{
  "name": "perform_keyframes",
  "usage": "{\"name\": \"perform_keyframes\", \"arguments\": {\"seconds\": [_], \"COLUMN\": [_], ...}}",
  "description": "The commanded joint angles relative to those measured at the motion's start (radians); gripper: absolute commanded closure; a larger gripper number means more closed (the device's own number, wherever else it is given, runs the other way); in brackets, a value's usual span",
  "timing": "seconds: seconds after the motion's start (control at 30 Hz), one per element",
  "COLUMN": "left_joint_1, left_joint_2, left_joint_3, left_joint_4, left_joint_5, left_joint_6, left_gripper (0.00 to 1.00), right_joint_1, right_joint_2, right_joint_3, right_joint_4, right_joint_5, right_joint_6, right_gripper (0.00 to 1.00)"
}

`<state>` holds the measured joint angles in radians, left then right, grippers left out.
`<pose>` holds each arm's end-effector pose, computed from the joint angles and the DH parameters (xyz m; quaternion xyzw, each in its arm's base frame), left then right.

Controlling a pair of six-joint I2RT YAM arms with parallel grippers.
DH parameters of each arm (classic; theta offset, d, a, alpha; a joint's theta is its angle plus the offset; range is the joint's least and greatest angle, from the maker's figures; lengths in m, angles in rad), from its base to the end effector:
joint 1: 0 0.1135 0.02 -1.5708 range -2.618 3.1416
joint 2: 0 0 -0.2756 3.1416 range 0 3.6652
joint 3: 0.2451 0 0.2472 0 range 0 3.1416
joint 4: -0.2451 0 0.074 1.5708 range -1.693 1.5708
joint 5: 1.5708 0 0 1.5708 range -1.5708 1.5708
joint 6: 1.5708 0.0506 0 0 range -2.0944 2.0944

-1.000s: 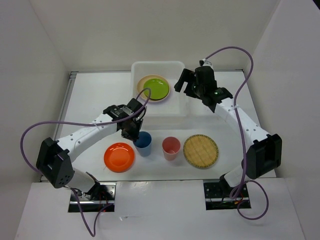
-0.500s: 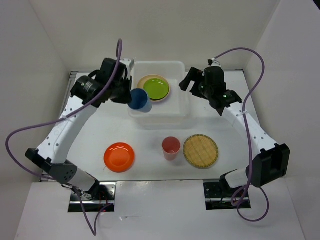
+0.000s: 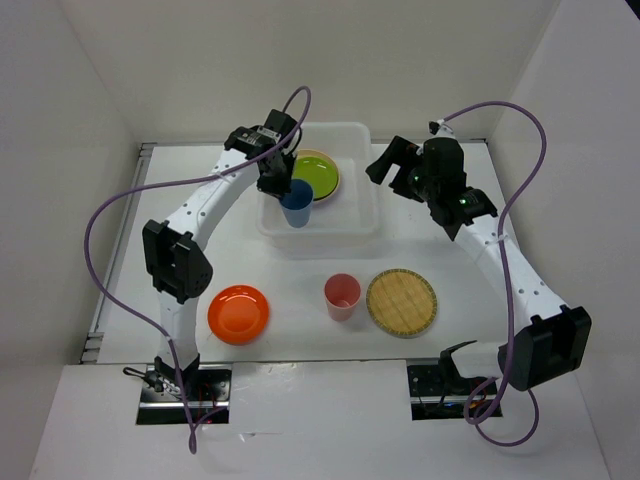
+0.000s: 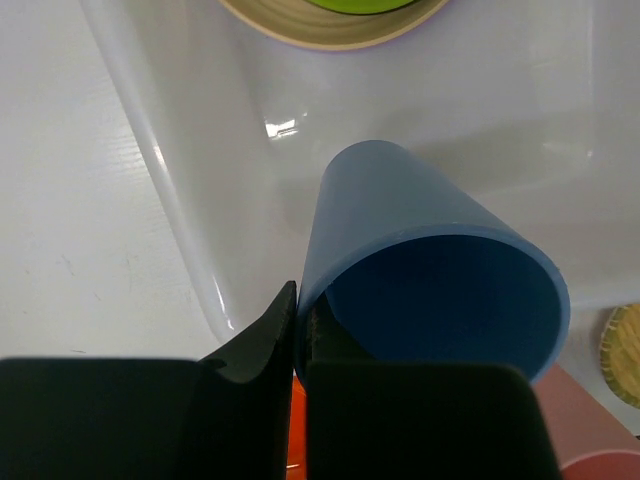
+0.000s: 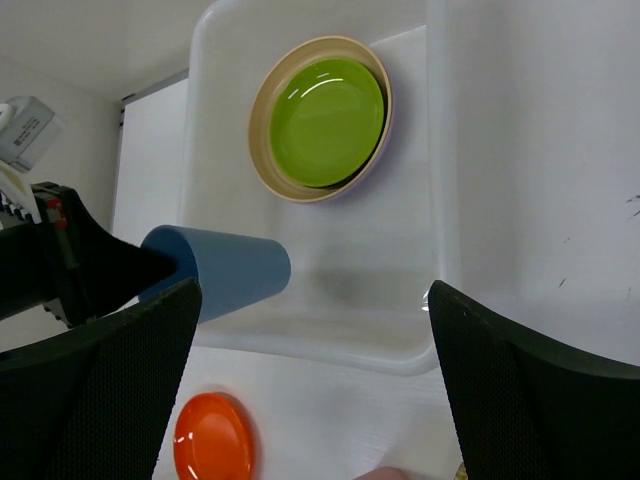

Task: Place the mixed dishes into the plastic bin

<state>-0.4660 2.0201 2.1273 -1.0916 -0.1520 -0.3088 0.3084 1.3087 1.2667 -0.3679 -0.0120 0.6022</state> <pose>0.3968 -0.1910 0.3437 0.0531 0.9533 -0.0416 0.2943 0.2904 0.0932 0.3799 0.1191 0.8277 0.2456 0.4903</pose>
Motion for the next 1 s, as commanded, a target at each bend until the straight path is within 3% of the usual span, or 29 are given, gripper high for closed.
{"name": "perform_keyframes", "arguments": {"seconds": [0.0, 0.6, 0.67, 0.87, 0.97], "left_joint_1": [0.021, 0.041, 0.041, 0.041, 0.041], "left_joint_2": [-0.005, 0.126, 0.126, 0.106, 0.106], "left_joint_3": [-0.004, -0.044, -0.053, -0.063, -0.053], "left_joint_4": [0.041, 0.05, 0.05, 0.059, 0.059], "left_joint_5": [0.015, 0.042, 0.042, 0.032, 0.042], "left_joint_6": [0.03, 0.048, 0.048, 0.048, 0.048], "left_gripper": [1.0, 0.94, 0.85, 0.72, 0.66], "right_joint_1": [-0.012, -0.022, -0.022, -0.022, 0.062], "right_joint_2": [-0.035, -0.054, -0.065, -0.095, -0.126], "right_joint_3": [-0.013, -0.033, -0.023, -0.023, -0.023], "right_joint_4": [0.014, 0.011, -0.04, -0.21, -0.264], "right_joint_5": [-0.006, -0.055, -0.055, -0.086, -0.051], "right_joint_6": [0.001, -0.001, -0.036, -0.113, -0.143], "right_gripper": [0.02, 0.02, 0.02, 0.02, 0.02]}}
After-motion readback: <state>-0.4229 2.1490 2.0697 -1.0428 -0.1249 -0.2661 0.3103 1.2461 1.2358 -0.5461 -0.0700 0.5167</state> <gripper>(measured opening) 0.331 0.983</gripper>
